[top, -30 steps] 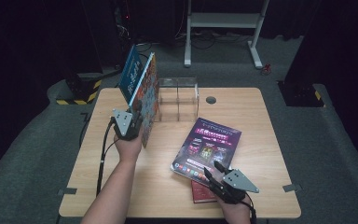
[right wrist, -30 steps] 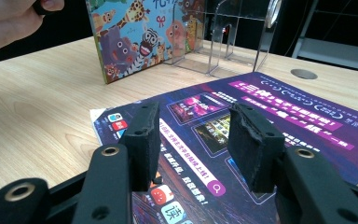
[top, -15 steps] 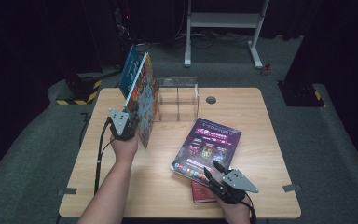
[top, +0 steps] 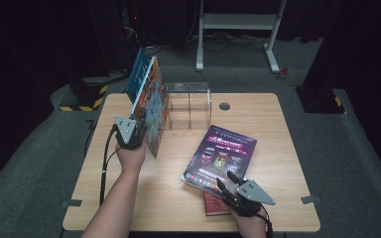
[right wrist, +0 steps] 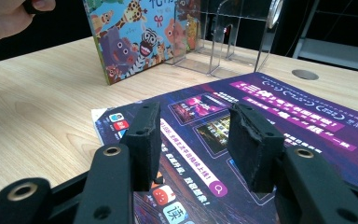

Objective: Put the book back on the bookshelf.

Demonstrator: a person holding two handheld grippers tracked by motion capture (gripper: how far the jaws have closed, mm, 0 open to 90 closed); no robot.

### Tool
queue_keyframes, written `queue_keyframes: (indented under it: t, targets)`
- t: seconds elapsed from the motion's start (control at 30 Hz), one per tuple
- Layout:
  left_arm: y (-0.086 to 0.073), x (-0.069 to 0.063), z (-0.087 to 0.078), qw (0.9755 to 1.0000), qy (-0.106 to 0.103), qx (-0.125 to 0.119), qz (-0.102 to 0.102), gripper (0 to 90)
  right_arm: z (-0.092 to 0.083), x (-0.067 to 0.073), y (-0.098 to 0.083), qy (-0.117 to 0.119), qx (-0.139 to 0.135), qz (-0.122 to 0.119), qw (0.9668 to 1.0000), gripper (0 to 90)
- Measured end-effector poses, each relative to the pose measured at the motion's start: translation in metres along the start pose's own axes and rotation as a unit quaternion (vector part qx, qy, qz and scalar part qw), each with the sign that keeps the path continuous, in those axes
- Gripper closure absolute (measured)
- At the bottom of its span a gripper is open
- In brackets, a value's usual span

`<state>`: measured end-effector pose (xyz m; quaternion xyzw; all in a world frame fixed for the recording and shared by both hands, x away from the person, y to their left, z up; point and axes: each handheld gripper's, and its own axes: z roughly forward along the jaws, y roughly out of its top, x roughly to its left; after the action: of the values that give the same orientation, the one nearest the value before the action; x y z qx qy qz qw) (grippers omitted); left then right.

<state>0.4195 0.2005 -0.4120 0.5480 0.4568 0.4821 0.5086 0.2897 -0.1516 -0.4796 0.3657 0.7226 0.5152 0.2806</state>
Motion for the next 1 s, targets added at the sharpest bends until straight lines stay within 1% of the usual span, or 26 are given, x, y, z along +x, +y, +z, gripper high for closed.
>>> queue_keyframes:
  t: [0.3, 0.53, 1.0]
  targets:
    - [0.0013, 0.0015, -0.0011, 1.0, -0.003, 0.006, 0.001, 74.5, -0.0003, 0.0002, 0.0004, 0.0, 0.0, 0.0, 1.0, 54.3]
    - [0.0022, 0.0039, -0.0025, 0.9999, -0.006, 0.01, -0.002, 71.9, -0.0001, 0.0004, 0.0005, 0.001, 0.0, 0.0, 1.0, 54.3]
    - [0.0022, 0.0068, -0.0033, 0.9999, -0.007, 0.012, 0.0, 70.5, -0.0001, 0.0008, 0.0006, 0.001, 0.001, 0.0, 1.0, 54.2]
